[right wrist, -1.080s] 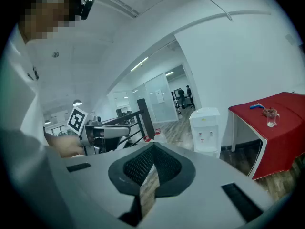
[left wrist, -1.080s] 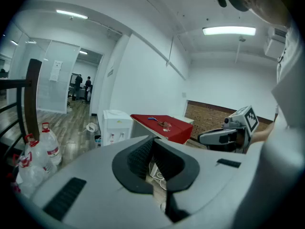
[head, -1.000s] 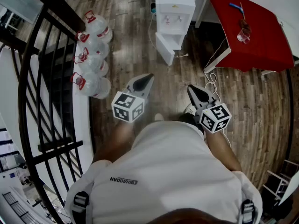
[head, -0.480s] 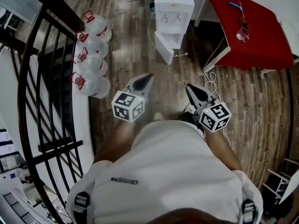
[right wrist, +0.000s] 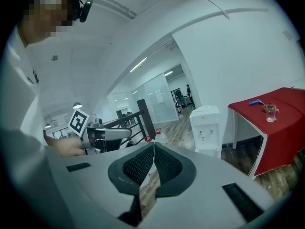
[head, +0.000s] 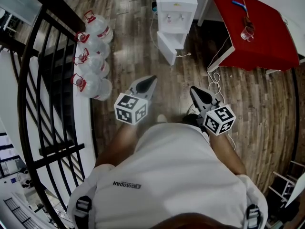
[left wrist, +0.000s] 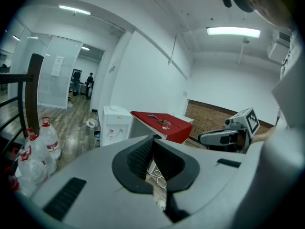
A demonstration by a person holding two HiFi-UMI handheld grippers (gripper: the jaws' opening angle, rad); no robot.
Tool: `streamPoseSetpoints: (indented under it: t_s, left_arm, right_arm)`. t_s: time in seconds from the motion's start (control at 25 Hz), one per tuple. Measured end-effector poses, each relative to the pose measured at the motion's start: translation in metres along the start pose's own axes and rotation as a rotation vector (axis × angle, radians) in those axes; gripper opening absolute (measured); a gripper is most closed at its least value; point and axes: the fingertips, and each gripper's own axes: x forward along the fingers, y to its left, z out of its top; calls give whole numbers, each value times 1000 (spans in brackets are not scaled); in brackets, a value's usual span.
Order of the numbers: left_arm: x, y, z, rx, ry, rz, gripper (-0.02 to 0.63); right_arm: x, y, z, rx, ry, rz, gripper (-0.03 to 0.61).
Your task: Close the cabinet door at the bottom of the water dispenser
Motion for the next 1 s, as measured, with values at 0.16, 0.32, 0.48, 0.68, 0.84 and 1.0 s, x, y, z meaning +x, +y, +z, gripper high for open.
streamPoseSetpoints:
  t_s: [0.16, 0.32, 0.48, 0.68, 0.84, 1.0]
  left_arm:
    - [5, -5, -2, 9, 5, -1, -3]
    - [15, -11, -2, 4, 9, 5, -3]
    - [27, -21, 5, 14, 12, 11, -3]
    - [47, -25, 10, 5, 17, 41, -3]
    - [73, -37, 18, -16, 8, 59, -3]
    - [100, -50, 22, -24, 13, 76, -3]
  right_arm:
    - [-4, -7, -5, 10, 6, -3, 23]
    - [-8, -19, -2, 20, 7, 8, 23]
    - [-8, -32, 8, 15, 0, 29, 23]
    - [-12, -56, 17, 1, 7, 53, 23]
    - [-21, -90, 26, 11, 2, 55, 23]
    - [-26, -119, 30, -9, 12, 81, 23]
